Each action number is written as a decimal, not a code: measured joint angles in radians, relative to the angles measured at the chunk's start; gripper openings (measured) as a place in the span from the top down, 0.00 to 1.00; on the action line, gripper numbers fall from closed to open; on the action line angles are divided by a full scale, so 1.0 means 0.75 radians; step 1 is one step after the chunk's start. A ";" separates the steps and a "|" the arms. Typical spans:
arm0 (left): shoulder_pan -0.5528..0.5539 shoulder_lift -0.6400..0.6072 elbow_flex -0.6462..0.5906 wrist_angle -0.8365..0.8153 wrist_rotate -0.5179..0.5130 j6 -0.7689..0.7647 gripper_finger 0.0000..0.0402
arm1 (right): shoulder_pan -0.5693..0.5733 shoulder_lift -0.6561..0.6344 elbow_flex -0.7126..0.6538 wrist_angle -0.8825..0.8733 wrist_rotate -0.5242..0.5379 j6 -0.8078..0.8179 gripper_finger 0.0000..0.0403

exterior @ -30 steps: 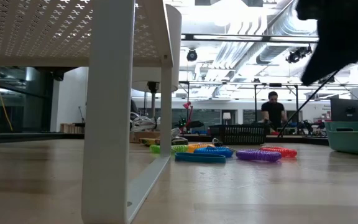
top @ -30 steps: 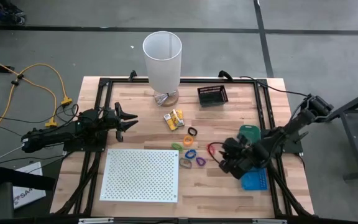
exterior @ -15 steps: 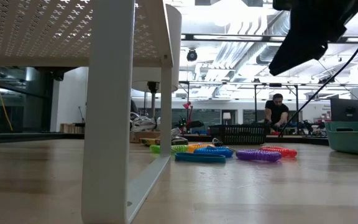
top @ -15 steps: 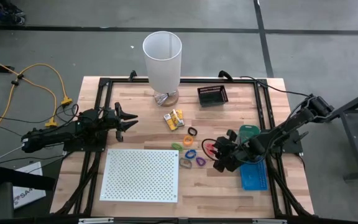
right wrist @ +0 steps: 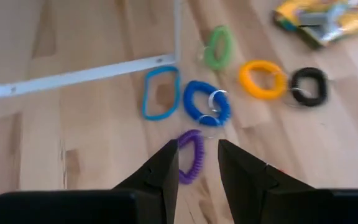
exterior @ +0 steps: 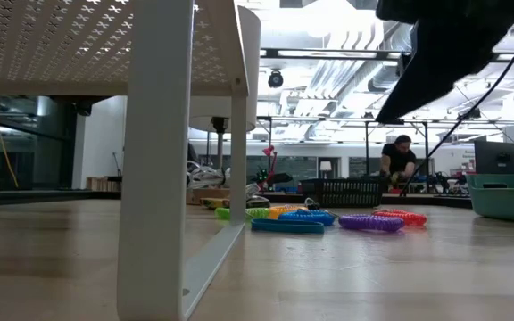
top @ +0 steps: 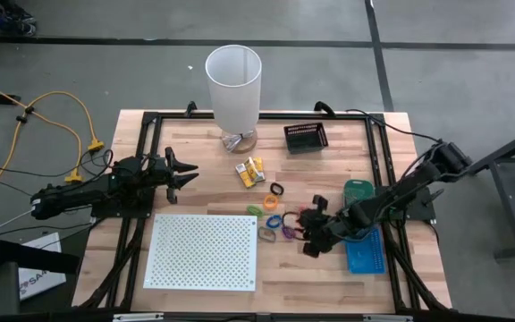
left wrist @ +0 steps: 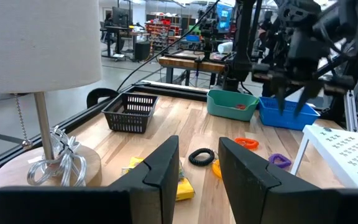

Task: Pick & Place Office Desk Supplies
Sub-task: Put the blue rubber bands into the green bin

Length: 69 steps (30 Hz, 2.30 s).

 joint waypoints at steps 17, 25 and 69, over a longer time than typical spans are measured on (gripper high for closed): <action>0.000 0.000 0.000 0.000 0.000 0.000 0.73 | 0.000 0.433 -0.001 0.621 -0.111 -0.433 0.75; -0.001 0.000 0.000 0.000 0.000 0.000 0.73 | -0.001 0.500 -0.001 0.726 -0.091 -0.512 0.75; -0.001 0.000 0.000 0.000 0.000 0.000 0.73 | -0.068 0.605 0.000 0.850 -0.142 -0.448 0.75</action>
